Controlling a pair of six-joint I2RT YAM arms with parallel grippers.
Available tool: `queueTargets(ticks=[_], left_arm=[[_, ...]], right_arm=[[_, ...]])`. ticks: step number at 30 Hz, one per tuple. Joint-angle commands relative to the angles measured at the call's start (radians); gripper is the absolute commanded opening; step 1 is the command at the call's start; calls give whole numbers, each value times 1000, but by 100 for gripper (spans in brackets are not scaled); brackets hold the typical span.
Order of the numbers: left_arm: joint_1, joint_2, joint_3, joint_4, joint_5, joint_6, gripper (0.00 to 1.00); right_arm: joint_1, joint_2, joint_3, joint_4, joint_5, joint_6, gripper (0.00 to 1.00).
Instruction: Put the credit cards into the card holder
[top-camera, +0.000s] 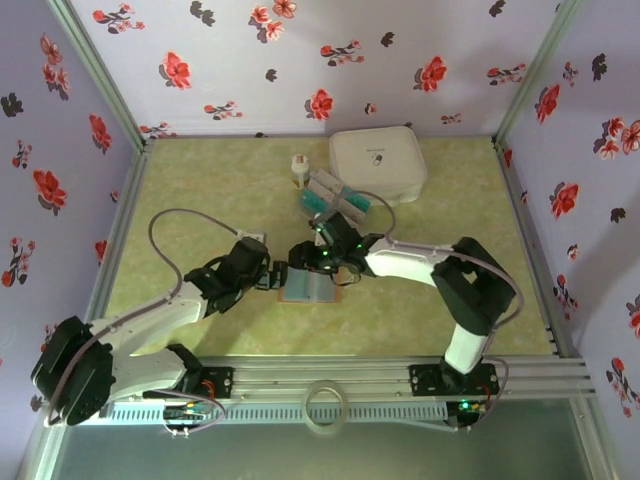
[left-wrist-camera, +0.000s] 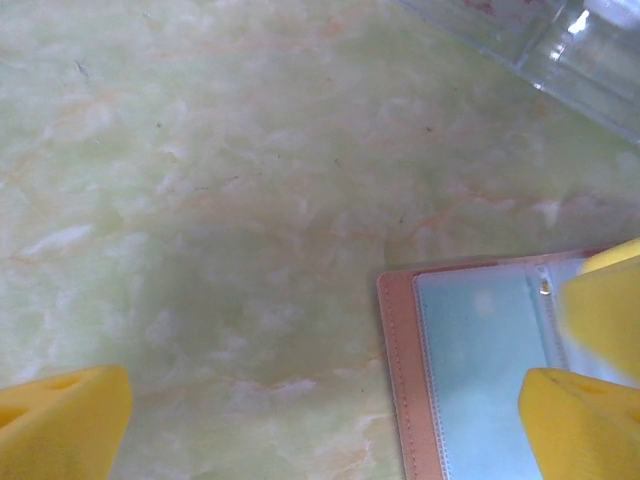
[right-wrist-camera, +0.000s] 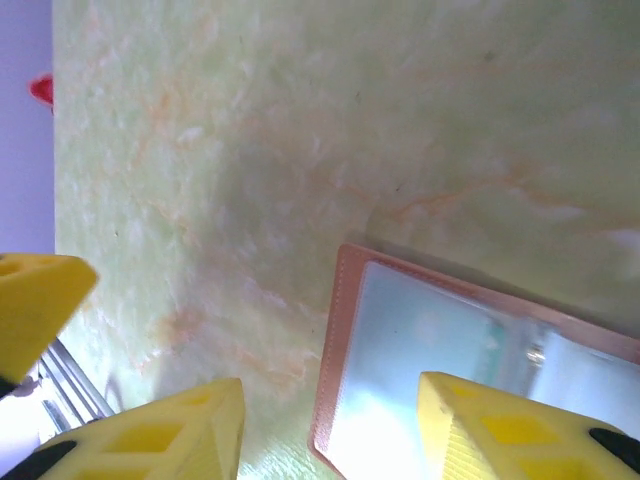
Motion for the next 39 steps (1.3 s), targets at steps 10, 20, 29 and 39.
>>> queueTargets(ticks=[10,20,29,39], left_arm=[[-35,206,59,33,21,49,100],[-42,297,64,25,-2,42,100],[-42,307,60,16,-23,30,100],[-44,262,88,1,-13,31,100]], right_arm=[[-18,-76,-149,-95,74,-66,43],[-22,-59,-164,-105,90,-91,41],[-46,-49,-186,-100,97,-94,40],[-59,-47,-178,-121,114,-94,40]])
